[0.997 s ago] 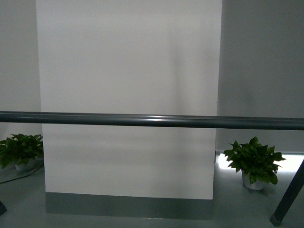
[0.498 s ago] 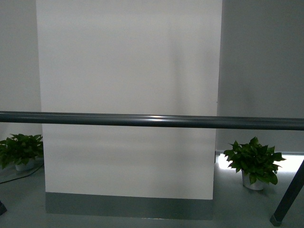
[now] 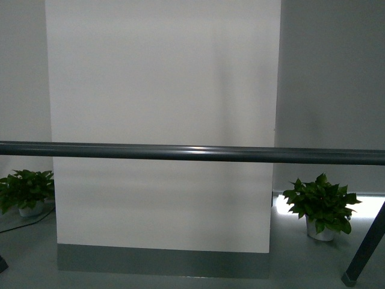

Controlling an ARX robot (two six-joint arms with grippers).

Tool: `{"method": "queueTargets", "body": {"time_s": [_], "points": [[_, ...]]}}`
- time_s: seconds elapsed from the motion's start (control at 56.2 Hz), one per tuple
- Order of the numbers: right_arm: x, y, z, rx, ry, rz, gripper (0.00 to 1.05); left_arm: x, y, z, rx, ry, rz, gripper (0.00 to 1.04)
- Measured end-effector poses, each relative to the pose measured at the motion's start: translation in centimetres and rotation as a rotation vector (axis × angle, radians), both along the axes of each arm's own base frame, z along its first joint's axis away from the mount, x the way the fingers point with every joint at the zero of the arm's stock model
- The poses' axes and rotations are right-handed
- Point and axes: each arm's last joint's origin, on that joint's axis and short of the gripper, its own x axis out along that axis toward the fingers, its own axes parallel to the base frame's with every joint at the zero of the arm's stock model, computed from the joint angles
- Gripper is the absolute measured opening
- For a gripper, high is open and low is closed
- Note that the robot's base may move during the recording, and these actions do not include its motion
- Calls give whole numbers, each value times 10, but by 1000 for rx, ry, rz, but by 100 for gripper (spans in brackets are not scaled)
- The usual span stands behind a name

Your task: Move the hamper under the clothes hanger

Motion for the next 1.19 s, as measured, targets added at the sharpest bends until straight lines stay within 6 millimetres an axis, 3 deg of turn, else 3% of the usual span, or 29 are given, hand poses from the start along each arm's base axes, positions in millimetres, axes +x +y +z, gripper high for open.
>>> {"method": "queueTargets", "body": {"time_s": [0.285,0.765,0.819,1.192], "points": [[-13,0,-3,0,5,1,2,-2,0,1,0,-18,1,3],[-13,0,-3,0,5,0,2,-2,0,1,-1,-18,0,4],[-13,0,-3,0,5,0,6,-2,0,1,0,-18,1,16],[-13,0,-3,0,5,0,74,-2,0,1,0,-18,0,86]]}}
